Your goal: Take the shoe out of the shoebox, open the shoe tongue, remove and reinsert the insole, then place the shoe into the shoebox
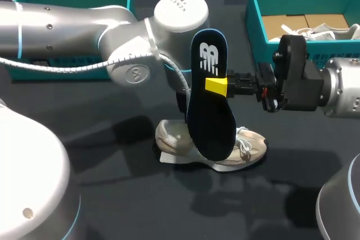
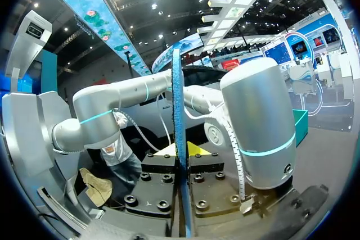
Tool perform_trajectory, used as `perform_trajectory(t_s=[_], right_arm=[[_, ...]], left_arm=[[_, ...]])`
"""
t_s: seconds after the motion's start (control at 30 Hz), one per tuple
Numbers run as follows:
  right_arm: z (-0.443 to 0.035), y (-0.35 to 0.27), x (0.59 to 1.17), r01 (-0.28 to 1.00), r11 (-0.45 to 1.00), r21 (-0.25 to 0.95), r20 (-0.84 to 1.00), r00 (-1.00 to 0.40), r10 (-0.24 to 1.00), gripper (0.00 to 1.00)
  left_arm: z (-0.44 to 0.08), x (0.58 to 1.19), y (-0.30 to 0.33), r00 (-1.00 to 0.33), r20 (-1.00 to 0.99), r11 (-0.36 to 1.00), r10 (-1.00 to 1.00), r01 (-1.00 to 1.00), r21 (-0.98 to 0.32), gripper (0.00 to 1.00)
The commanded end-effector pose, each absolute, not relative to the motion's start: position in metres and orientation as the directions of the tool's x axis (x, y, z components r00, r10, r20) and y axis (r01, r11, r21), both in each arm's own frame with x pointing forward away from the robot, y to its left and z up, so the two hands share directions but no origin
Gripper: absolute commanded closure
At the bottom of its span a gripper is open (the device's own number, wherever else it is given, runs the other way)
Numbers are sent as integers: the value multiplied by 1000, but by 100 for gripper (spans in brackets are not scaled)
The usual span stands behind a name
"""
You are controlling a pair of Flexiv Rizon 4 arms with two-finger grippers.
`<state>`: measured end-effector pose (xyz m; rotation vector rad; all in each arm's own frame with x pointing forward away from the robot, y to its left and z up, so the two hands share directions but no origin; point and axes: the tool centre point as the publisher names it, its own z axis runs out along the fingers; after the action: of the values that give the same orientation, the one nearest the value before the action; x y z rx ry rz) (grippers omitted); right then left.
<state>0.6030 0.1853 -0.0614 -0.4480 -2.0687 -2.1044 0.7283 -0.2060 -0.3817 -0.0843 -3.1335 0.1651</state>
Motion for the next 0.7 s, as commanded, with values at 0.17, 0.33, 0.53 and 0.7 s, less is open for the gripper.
perform_trajectory(t_s=[0.17, 0.33, 0.53, 0.7], right_arm=[[-60, 188, 601, 318, -33, 948, 319, -942, 104, 100], [-60, 188, 601, 318, -33, 948, 319, -942, 104, 100], [-60, 188, 601, 318, -33, 948, 319, -942, 104, 100], [-60, 188, 601, 318, -33, 948, 319, -942, 104, 100]], left_arm=[[-387, 725, -210, -998, 4, 993, 56, 55, -103, 100], [-386, 723, -207, -998, 8, 993, 66, 64, -103, 100], [-378, 722, -202, -994, 35, 989, 104, 100, -105, 100], [-364, 721, -199, -979, 96, 979, 178, 167, -117, 100]])
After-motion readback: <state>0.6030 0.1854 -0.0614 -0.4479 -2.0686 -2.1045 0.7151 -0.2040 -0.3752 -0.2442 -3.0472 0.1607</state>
